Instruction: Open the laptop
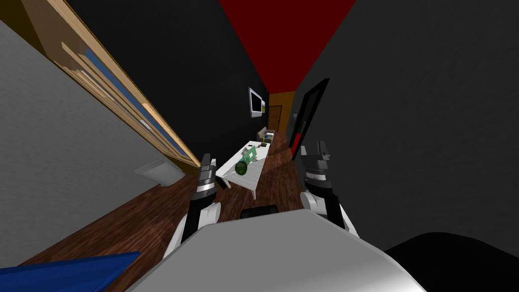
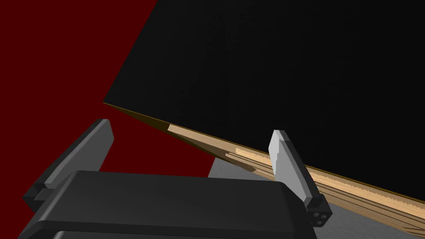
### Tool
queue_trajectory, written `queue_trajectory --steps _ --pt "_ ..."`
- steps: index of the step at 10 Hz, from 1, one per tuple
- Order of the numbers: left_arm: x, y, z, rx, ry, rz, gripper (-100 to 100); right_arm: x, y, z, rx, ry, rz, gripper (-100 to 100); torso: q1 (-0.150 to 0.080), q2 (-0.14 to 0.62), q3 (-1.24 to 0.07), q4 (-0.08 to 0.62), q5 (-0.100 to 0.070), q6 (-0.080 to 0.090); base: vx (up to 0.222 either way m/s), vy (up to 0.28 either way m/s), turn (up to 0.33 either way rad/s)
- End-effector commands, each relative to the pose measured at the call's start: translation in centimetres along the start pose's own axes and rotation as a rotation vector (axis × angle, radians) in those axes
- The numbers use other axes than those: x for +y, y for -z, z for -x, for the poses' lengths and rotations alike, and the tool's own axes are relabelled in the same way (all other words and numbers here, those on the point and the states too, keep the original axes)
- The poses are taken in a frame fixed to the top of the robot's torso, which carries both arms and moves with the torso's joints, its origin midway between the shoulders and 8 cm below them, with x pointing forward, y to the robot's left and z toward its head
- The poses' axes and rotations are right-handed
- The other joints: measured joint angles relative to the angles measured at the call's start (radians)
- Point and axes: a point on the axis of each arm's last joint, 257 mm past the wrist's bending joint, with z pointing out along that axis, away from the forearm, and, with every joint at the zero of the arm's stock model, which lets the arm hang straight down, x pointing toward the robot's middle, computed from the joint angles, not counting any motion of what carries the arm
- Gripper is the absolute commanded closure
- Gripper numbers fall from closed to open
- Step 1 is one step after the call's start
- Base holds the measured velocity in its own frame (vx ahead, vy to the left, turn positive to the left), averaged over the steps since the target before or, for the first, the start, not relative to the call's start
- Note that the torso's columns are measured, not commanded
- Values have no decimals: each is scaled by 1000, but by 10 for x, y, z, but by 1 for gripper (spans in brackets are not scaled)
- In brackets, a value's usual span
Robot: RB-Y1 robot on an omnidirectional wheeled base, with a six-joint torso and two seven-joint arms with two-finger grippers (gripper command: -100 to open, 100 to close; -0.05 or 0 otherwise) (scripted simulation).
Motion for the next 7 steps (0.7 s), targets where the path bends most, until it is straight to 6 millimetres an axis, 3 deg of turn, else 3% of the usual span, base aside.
queue_trajectory --steps 1,7 --pt "0 0 0 0 0 0 0 0 0 0 0 0 0 0 0 40 -82 41 0 0 0 0 0" --pt "0 0 0 0 0 0 0 0 0 0 0 0 0 0 0 470 -939 470 0 0 0 0 0"
